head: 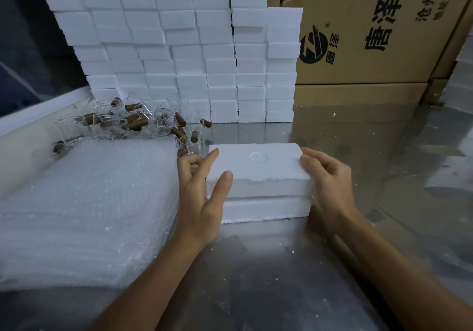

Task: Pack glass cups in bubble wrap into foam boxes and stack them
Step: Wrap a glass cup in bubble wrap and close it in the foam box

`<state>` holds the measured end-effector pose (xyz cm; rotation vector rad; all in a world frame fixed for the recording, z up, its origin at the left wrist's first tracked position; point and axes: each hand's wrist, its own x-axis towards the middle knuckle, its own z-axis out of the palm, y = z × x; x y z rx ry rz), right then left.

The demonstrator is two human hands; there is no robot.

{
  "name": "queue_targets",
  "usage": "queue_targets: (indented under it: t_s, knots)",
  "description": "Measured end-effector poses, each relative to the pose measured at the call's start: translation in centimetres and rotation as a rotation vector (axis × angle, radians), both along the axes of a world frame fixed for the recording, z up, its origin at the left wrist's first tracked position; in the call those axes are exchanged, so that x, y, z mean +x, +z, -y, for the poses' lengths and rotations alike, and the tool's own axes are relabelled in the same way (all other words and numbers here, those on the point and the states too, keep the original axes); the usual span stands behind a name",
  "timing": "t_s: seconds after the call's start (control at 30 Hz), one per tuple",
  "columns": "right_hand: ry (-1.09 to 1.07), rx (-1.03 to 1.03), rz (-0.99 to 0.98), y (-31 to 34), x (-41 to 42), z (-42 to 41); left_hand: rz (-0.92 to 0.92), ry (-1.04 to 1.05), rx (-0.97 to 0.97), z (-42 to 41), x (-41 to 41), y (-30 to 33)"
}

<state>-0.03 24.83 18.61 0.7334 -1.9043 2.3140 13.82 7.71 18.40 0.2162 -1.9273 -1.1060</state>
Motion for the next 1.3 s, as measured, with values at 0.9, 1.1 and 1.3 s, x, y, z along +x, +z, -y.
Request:
queue_targets:
  t_s: [0.9, 1.1, 1.3]
  knots:
    - [0.056, 0.313, 0.075, -0.1, 0.4, 0.3, 0.258, -0.036, 0.099, 0.7, -0.5, -0.5]
    - [0.111, 0.376, 0.019, 0.4, 0.2, -0.3, 0.257, -0.040, 0.101, 0.9, -0.1, -0.5]
    - [0.078, 0.386, -0.011, 0.4, 0.1, -0.3, 0.256, -0.059, 0.092, 1.0, -0.2, -0.7]
